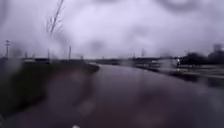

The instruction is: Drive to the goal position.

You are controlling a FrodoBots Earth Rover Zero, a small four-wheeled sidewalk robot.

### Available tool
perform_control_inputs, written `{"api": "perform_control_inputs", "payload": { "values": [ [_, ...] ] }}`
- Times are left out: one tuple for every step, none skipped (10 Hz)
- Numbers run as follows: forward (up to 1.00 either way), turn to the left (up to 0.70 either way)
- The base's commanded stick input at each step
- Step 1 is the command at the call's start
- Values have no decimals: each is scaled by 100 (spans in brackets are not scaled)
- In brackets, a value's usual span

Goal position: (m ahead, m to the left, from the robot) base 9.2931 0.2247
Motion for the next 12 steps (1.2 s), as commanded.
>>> {"api": "perform_control_inputs", "payload": {
  "values": [
    [70, 0],
    [70, 0],
    [70, 0],
    [70, 0],
    [70, 0],
    [70, 0],
    [70, 0],
    [70, 0],
    [70, 0],
    [70, 0],
    [70, 0],
    [70, 0]
  ]
}}
